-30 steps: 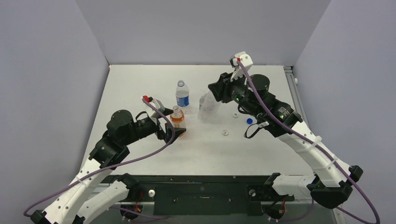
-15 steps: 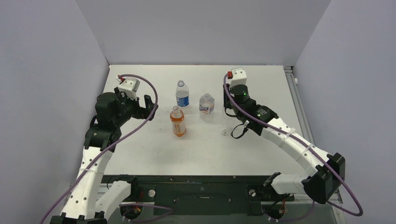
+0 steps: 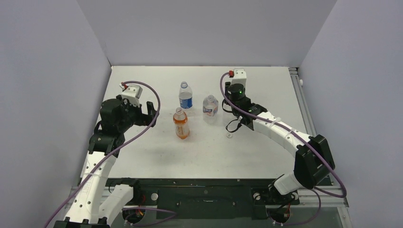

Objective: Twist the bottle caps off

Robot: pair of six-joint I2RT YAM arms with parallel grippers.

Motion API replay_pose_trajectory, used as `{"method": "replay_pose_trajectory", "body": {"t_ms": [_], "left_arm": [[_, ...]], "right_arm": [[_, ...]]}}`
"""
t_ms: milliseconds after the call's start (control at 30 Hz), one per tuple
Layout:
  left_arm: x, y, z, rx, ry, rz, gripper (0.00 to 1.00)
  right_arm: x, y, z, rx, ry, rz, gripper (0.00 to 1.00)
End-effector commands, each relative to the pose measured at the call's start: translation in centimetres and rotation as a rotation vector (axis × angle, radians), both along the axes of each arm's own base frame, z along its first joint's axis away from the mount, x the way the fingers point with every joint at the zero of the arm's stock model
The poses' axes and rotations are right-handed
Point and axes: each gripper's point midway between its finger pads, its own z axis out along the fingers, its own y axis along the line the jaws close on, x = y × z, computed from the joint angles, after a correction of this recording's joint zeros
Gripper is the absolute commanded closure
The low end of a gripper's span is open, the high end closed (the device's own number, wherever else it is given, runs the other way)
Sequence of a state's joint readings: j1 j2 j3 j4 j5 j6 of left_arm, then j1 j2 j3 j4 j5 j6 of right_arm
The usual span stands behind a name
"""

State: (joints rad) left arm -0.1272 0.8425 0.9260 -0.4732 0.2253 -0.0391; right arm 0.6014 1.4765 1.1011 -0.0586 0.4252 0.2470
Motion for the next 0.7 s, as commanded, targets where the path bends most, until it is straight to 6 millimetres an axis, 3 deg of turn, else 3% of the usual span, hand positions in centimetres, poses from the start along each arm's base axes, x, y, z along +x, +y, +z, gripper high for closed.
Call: {"method": "replay_pose_trajectory", "body": {"t_ms": [0,200,267,400,533,667], "left_arm": [[0.4,0.5,0.9,0.012,-0.065,0.013,0.03],[0.4,0.3,0.5,0.009,-0.087,0.004,0.03],[0.4,0.3,0.3,0.01,-0.087,0.001,0.03],[0.3,0.2,0.2,0.009,-0.09,-0.005,0.03],[0.3,0.2,0.2,0.008,-0.099,-0.006,0.03],[0.3,0.1,0.3,0.008,-0.11,-0.008,0.03]], "right_arm": [[1.6,0.6,0.0,0.056,-0.057,-0.021,1.0],[1.5,0.6,-1.5,0.044,-0.03,-0.02,1.0],[1.4,0.5,-1.7,0.038,-0.026,-0.019,0.95],[1.0,0.3,-1.9,0.037,-0.025,-0.017,0.68],[0.8,0.5,-1.5,0.035,-0.031,-0.004,0.48],[0.6,0.7,-0.6,0.037,-0.038,0.007,0.36]]}}
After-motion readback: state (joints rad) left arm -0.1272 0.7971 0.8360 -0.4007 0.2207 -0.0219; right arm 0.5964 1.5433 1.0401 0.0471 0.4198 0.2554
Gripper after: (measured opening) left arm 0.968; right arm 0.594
